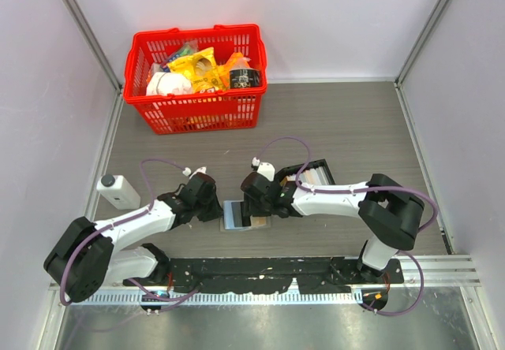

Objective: Put the credit cards into the card holder
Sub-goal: Insert the credit card into the card holder.

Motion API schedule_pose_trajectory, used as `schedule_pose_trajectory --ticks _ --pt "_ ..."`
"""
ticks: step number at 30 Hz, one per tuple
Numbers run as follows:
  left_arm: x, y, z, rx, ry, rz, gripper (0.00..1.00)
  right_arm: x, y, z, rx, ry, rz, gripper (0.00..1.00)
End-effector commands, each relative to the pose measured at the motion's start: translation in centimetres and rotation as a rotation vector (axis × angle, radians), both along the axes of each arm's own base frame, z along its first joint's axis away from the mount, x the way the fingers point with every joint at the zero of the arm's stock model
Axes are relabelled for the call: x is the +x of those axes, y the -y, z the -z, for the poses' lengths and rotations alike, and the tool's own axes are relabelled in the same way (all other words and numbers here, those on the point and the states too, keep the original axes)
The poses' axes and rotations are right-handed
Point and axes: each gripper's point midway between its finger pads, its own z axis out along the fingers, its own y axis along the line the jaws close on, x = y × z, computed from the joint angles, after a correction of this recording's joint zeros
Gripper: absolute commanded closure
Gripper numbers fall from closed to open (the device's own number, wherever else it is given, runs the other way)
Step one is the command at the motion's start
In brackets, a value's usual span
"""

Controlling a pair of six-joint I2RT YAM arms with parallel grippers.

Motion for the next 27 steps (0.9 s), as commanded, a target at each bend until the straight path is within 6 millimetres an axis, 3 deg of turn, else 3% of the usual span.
schedule_pose_trajectory --ticks 1,11,20,21,23,26,27 --pt "-0.8 -1.4 1.3 0.067 -0.026 -0.010 1.00 0.8 0.7 -1.6 -0.006 0.056 0.028 0.57" --pt "-0.7 -1.2 1.3 0.062 -0.028 -0.008 1.00 -0.8 -3.0 -0.9 0.141 -0.029 -0.081 0.57" --pt "-0.7 -1.2 1.4 0.059 -0.029 -0.007 1.00 -0.5 -5.3 -3.2 0.271 0.026 -0.133 0.57" --pt "-0.7 -1.1 1.3 0.059 -0.029 -0.005 1.00 -0.5 -5.2 -3.2 0.267 0.026 -0.135 0.58" --pt "-0.8 -1.2 1.3 0.069 -0.034 -0.003 1.00 0.7 -2.4 -2.7 0.119 0.068 -0.060 0.59" --pt "-0.8 -1.2 1.3 0.056 -0.025 -0.009 1.00 1.9 0.6 -3.3 0.099 0.103 0.004 0.58" --pt "-0.7 -1.2 1.3 0.054 -0.020 -0.012 1.00 1.7 0.7 -3.2 0.118 0.074 -0.005 0.58"
